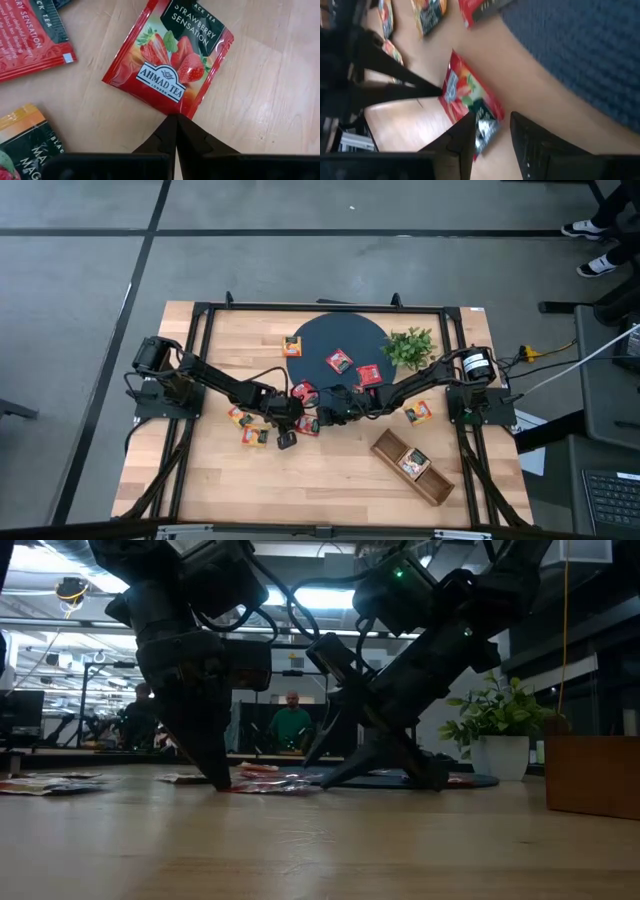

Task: Pick & Place Tea
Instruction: Put the red tea bag into the right section of the wooden organizer

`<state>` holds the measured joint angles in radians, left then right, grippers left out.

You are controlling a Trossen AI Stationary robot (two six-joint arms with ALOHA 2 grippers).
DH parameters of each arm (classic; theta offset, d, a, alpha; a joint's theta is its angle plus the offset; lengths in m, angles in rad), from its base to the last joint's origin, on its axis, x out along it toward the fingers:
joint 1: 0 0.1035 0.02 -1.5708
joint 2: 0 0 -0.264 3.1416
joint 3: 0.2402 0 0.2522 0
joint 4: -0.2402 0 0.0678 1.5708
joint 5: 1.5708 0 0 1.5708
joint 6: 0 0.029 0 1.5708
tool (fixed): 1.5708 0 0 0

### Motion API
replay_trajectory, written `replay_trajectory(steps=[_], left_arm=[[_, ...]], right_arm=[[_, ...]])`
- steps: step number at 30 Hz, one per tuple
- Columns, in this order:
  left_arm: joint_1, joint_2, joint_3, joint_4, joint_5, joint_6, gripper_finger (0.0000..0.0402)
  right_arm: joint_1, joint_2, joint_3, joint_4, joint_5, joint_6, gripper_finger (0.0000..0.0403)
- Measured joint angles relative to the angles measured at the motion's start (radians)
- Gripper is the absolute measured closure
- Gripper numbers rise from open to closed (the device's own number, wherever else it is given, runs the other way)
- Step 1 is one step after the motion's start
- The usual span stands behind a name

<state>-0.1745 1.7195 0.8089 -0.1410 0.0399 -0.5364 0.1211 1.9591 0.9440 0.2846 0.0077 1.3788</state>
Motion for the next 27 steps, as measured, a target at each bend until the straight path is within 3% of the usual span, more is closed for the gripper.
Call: replay_trajectory(steps=[10, 22, 27], left_arm=[[0.000, 0.001, 0.000, 0.000, -0.008, 0.002, 0.0398], [-0.001, 0.002, 0.000, -0.002, -0.014, 0.013, 0.0399], [0.000, -0.003, 0.000, -0.008, -0.014, 0.024, 0.0394]], right_arm=[[0.000, 0.000, 0.000, 0.002, 0.003, 0.000, 0.0284], [0.000, 0.000, 0.000, 0.004, -0.009, -0.019, 0.0392], [0.000, 0.000, 0.000, 0.004, -0.010, -0.027, 0.0393]])
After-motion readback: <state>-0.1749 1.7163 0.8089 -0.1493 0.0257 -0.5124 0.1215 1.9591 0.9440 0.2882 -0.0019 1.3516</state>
